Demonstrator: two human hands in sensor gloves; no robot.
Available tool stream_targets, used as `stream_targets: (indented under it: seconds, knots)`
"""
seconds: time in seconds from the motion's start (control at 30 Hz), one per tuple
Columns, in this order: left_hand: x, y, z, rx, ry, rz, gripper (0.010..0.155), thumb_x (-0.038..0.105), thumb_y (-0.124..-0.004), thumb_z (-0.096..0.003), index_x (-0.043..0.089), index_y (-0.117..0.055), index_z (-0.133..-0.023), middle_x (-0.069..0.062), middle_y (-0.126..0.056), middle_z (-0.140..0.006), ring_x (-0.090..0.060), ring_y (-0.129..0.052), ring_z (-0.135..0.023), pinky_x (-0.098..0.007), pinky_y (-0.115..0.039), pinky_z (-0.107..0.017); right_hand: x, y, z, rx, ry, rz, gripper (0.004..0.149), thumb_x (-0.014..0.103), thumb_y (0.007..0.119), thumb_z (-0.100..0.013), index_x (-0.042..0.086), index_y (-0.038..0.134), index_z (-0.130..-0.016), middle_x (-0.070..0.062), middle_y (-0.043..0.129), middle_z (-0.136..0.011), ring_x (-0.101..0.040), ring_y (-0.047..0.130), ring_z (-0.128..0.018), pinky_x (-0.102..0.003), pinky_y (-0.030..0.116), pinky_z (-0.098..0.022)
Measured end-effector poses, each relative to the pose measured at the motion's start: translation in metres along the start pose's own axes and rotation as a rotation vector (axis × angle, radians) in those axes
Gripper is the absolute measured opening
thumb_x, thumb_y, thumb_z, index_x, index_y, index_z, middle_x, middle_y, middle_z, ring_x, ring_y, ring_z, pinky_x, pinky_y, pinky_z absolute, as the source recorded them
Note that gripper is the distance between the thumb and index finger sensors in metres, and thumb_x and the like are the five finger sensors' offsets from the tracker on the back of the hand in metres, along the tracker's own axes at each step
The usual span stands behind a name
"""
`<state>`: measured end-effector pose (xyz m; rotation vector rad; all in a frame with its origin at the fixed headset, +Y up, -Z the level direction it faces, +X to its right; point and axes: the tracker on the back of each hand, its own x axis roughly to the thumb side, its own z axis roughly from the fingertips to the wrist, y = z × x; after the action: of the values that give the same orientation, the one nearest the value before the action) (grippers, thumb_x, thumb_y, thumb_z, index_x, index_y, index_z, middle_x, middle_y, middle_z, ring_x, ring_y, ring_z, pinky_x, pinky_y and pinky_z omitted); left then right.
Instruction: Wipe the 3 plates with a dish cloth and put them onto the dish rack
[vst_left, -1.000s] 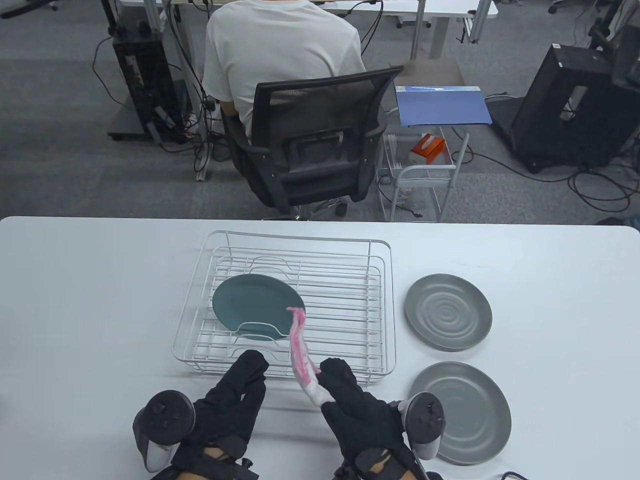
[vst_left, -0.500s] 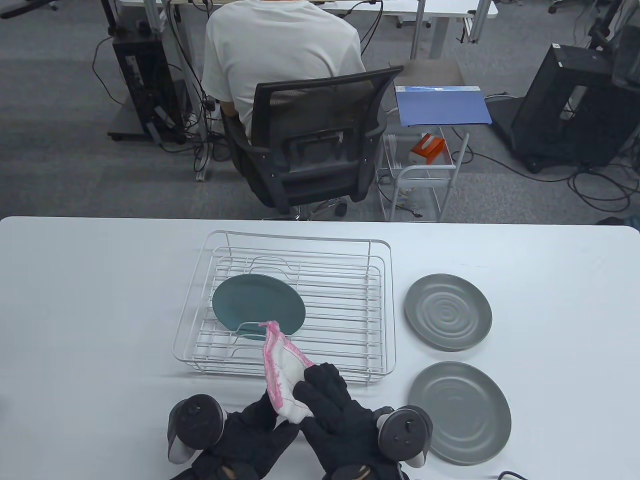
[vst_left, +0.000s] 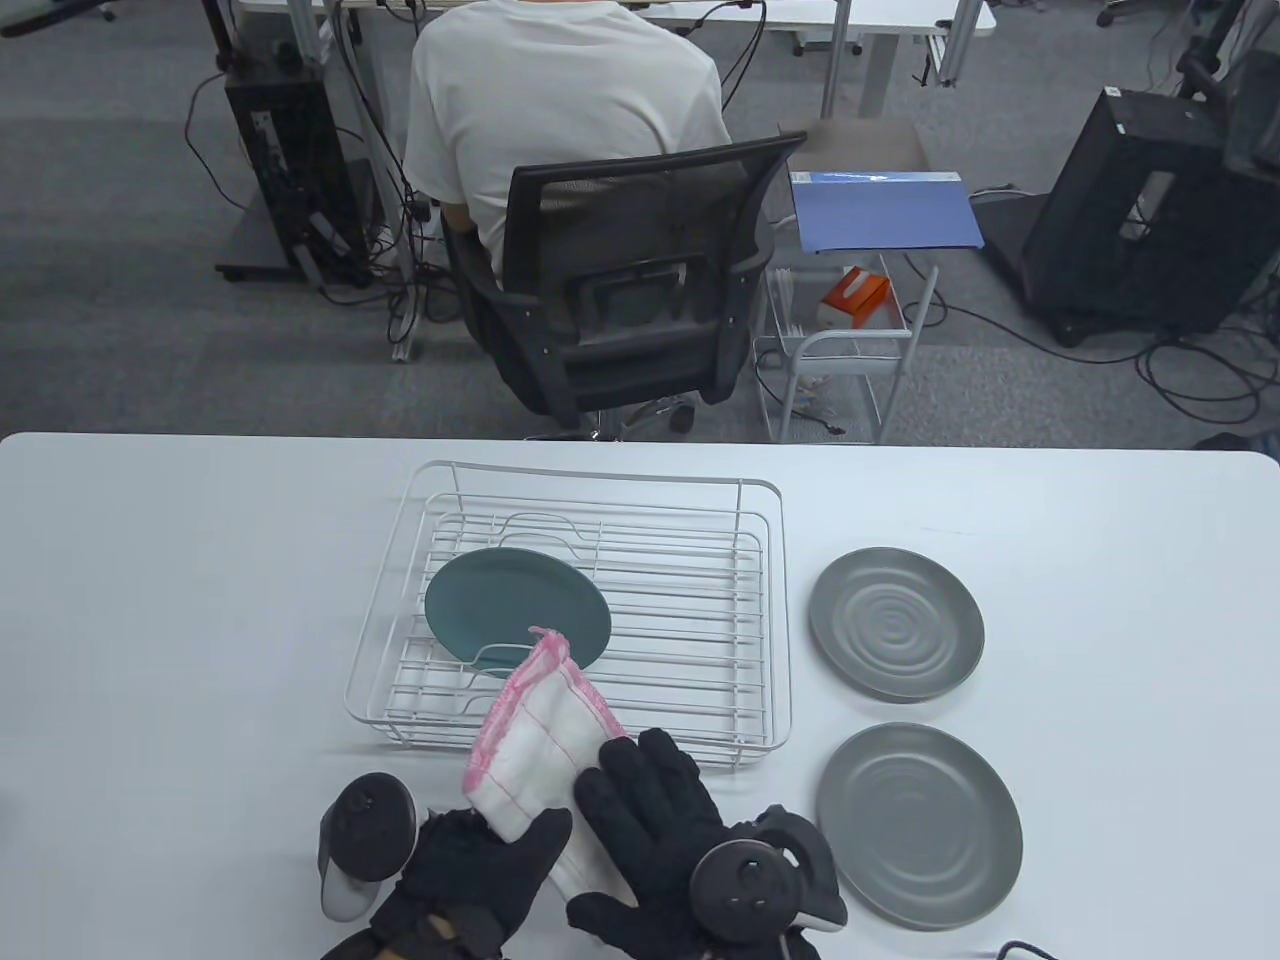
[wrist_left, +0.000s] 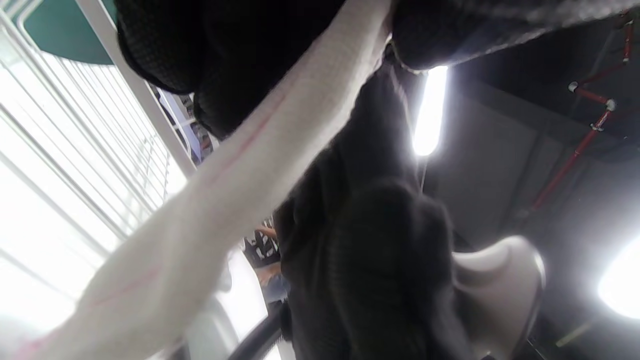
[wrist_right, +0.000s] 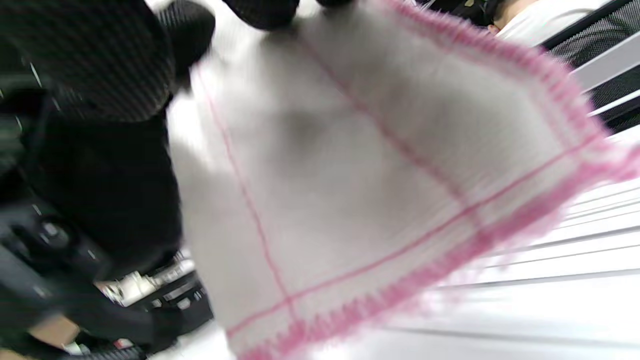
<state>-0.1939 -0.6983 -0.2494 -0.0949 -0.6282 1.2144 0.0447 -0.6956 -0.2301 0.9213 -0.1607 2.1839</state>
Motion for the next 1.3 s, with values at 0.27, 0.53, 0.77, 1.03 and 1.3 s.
stream_targets:
  seconds: [0.27,0.53,0.77,1.03,1.3]
  knots:
    - [-0.008,0.021,0.005,0.113,0.007,-0.013,0.056,0.042,-0.065,-0.059,0.019,-0.052,-0.108,-0.018,-0.08,-0.104,-0.039,-0.095,-0.086,-0.058,-0.069,-0.067,-0.063,-0.063,0.025,-0.199,0.301,0.055,0.068,0.043,0.082,-0.046,0.006,0.061,-0.099,-0.025,0.059,-0.098,-0.052,0.052,-0.088,-0.067,0.043,-0.062]
    - [-0.01,0.031,0.007,0.165,0.007,-0.025,0.053,0.038,-0.066,-0.0578,0.018,-0.056,-0.106,-0.015,-0.086,-0.099,-0.037,-0.1,-0.082,-0.057,-0.073,-0.065,-0.136,-0.118,0.063,-0.291,0.838,0.168,0.06,0.03,0.079,-0.046,0.006,0.061,-0.098,-0.026,0.057,-0.098,-0.053,0.051,-0.087,-0.068,0.041,-0.062]
    - [-0.008,0.033,0.007,0.17,0.002,-0.036,0.053,0.038,-0.066,-0.058,0.018,-0.056,-0.106,-0.016,-0.086,-0.099,-0.037,-0.1,-0.082,-0.057,-0.073,-0.065,-0.197,-0.128,0.087,-0.16,1.144,0.305,0.063,0.027,0.078,-0.045,0.007,0.054,-0.1,-0.024,0.044,-0.102,-0.053,0.036,-0.09,-0.067,0.031,-0.063]
    - [-0.01,0.03,0.007,0.166,0.011,-0.042,0.054,0.041,-0.067,-0.0579,0.019,-0.057,-0.106,-0.016,-0.087,-0.099,-0.037,-0.1,-0.081,-0.056,-0.073,-0.065,-0.222,-0.12,0.096,-0.045,1.252,0.304,0.062,0.025,0.076,-0.046,0.006,0.055,-0.1,-0.025,0.042,-0.103,-0.053,0.034,-0.09,-0.067,0.026,-0.063]
    - [-0.01,0.029,0.008,0.182,0.022,-0.095,0.058,0.043,-0.067,-0.0579,0.019,-0.049,-0.108,-0.015,-0.087,-0.098,-0.037,-0.1,-0.08,-0.056,-0.073,-0.064,-0.226,-0.109,0.091,0.046,1.265,0.316,0.06,0.025,0.076,-0.046,0.007,0.056,-0.1,-0.024,0.038,-0.103,-0.053,0.036,-0.09,-0.067,0.024,-0.063]
